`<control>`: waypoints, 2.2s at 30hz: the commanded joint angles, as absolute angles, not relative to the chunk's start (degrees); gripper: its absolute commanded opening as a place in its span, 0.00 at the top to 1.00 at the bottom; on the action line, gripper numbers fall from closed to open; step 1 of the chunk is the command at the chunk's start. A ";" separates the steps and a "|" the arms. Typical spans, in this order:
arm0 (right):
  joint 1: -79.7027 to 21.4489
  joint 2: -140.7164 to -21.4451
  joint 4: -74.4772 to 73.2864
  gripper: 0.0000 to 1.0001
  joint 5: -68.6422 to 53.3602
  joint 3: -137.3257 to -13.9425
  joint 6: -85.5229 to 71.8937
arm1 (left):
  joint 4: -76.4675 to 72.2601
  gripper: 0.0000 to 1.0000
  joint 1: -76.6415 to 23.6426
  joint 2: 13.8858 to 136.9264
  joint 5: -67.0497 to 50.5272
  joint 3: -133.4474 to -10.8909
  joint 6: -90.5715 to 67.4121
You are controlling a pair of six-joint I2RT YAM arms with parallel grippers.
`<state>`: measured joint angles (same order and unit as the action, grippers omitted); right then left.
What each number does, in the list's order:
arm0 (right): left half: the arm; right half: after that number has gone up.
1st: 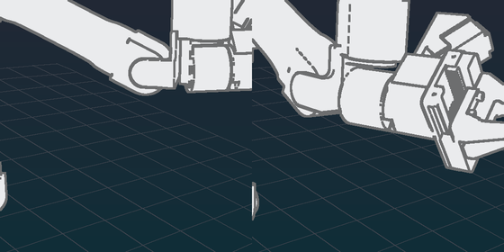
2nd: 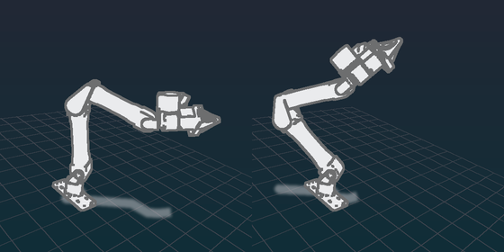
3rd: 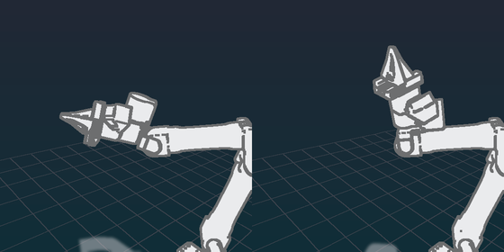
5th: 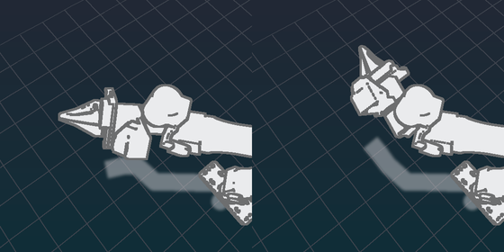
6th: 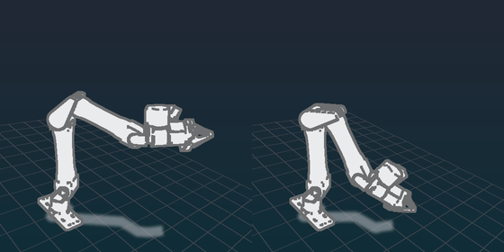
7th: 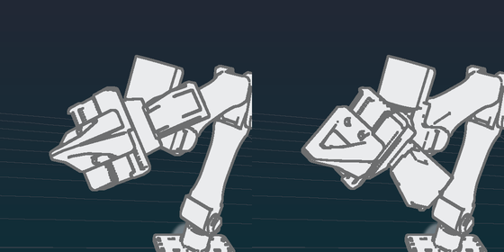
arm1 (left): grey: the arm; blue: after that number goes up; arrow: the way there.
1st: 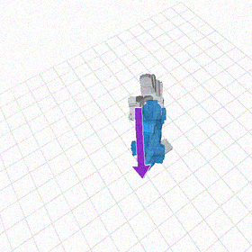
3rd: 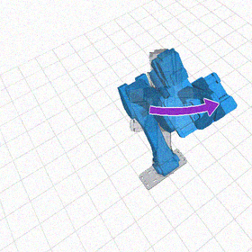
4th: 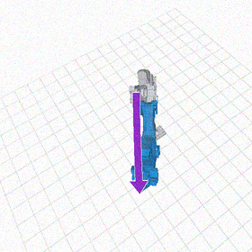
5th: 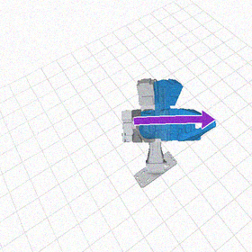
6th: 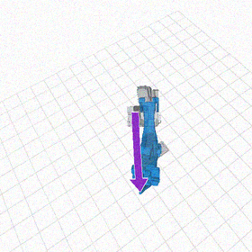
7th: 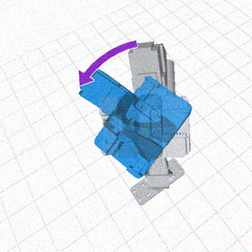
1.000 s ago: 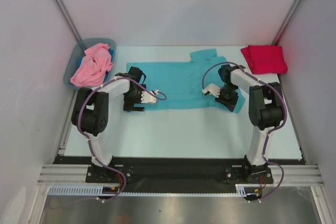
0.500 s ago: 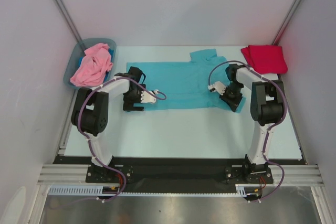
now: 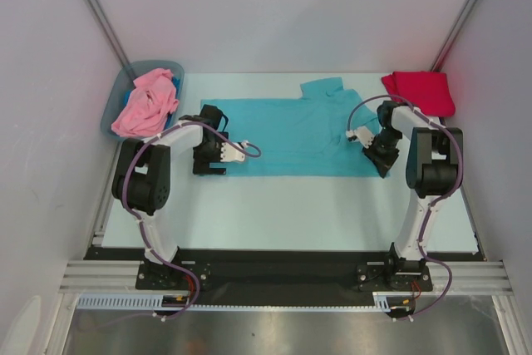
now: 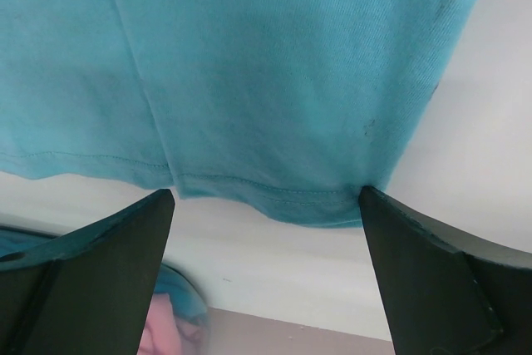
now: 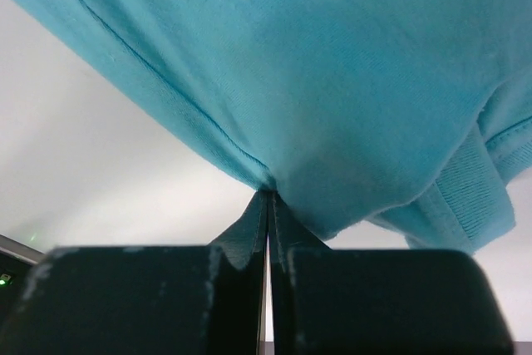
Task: Fold and stack the t-shirts
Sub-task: Fold the tshirt
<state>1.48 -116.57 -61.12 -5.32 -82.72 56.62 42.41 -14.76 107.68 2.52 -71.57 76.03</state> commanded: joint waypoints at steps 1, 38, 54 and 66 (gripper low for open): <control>1.94 -117.42 -60.64 1.00 -0.26 -82.35 58.45 | 40.78 0.00 -13.01 107.84 5.01 -71.28 78.40; -14.68 -135.88 -61.70 0.72 -9.67 -130.25 44.65 | 37.80 0.00 -16.61 107.40 3.96 -75.76 66.63; -14.50 -133.33 -61.17 0.68 -6.07 -126.39 44.12 | 34.98 0.00 -16.00 107.58 9.49 -74.26 66.27; -13.54 -132.80 -59.85 0.67 -4.66 -126.12 44.56 | 50.69 0.00 -15.82 107.58 9.15 -78.39 66.80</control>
